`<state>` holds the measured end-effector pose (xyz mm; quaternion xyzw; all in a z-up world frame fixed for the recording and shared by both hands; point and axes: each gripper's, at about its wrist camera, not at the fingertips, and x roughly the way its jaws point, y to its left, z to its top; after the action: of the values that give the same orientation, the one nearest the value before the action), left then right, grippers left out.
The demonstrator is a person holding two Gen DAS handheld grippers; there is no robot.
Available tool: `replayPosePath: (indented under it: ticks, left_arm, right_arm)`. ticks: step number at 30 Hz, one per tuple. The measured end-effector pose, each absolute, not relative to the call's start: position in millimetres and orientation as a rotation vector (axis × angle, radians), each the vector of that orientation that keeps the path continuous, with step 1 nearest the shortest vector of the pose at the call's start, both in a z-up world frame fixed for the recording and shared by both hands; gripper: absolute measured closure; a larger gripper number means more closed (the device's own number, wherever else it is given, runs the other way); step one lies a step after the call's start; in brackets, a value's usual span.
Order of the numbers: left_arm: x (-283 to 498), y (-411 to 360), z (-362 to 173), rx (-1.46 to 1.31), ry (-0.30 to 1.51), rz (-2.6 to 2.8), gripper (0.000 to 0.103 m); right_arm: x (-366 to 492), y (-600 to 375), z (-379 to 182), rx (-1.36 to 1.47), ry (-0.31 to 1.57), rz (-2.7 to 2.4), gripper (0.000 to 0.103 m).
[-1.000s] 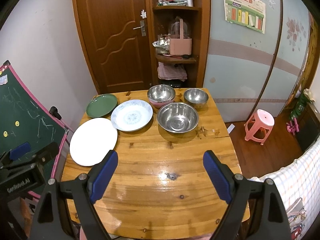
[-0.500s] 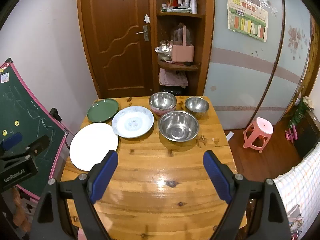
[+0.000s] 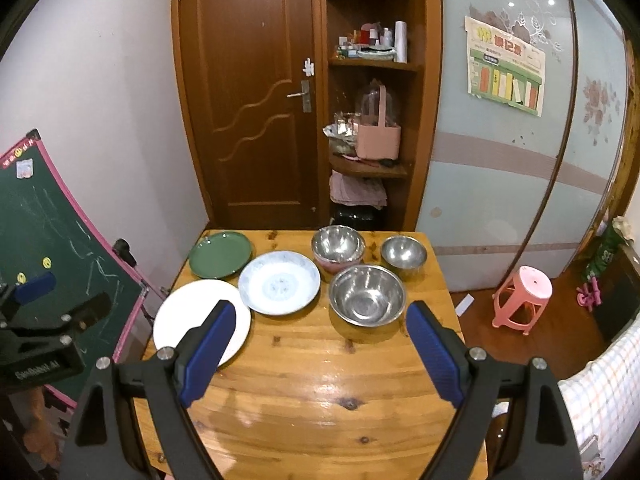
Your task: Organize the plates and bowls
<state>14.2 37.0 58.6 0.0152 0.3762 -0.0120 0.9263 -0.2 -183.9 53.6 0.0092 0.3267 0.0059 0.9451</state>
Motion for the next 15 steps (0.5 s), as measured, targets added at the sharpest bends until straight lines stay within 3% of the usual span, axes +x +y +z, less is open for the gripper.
replayPosePath:
  ticks: [15]
  left_arm:
    - [17, 24, 52, 0.068, 0.796, -0.067, 0.001]
  right_arm:
    - [1, -175, 59, 0.016, 0.666, 0.024, 0.015]
